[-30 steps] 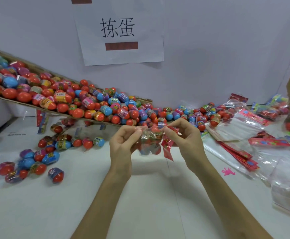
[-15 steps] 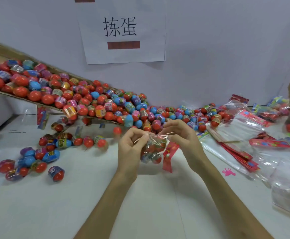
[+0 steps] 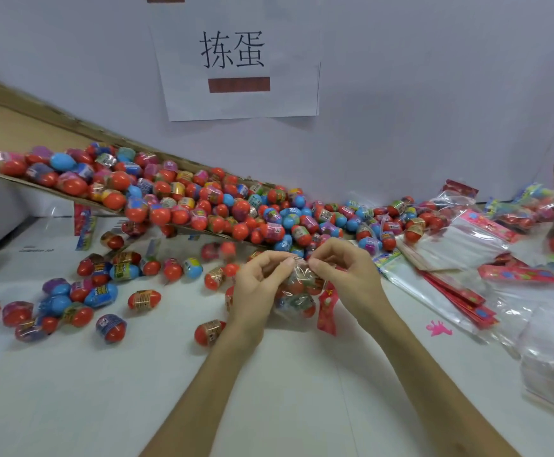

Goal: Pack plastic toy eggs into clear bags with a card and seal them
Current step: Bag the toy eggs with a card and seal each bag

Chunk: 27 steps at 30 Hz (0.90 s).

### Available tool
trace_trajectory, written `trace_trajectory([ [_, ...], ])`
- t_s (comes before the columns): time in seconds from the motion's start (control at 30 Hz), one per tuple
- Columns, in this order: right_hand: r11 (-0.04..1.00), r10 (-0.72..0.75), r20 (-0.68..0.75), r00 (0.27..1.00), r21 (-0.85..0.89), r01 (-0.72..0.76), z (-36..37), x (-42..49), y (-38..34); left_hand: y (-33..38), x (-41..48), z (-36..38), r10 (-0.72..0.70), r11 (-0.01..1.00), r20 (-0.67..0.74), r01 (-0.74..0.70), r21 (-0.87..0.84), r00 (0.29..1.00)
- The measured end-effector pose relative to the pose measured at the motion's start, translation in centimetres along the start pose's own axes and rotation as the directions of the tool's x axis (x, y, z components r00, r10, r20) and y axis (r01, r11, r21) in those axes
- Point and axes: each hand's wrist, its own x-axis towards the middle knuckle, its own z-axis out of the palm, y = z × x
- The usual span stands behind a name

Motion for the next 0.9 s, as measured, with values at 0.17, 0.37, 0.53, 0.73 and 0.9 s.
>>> trace_trajectory([
  [0.17,0.999,-0.033,-0.077,0.997,0.001,0.033,0.6,0.1,-0.1,0.0,0.4,0.0,-0.042,0.992,0.0,0.042,-0.117,0.999],
  [0.37,0.993,0.062,-0.376,0.925,0.118,-0.019,-3.1,0.9,0.8,0.6,1.9,-2.9,-0.092,0.942,-0.283,-0.008,-0.335,0.955],
  [0.53,0.991,0.061,-0.165,0.984,0.132,-0.039,-1.3,0.8,0.6,0.5,1.7,-2.5,-0.105,0.964,-0.213,0.047,-0.26,0.971],
  [0.73,0.994,-0.099,-0.056,0.994,-0.062,0.095,1.2,-0.3,0.2,0.6,0.6,-1.4,0.012,0.996,-0.06,-0.017,-0.09,0.998],
  [0.9,0.998,0.046,-0.042,0.998,0.041,-0.045,0.5,0.2,0.4,1.1,0.4,-1.1,-0.02,0.995,-0.054,0.015,-0.099,0.998],
])
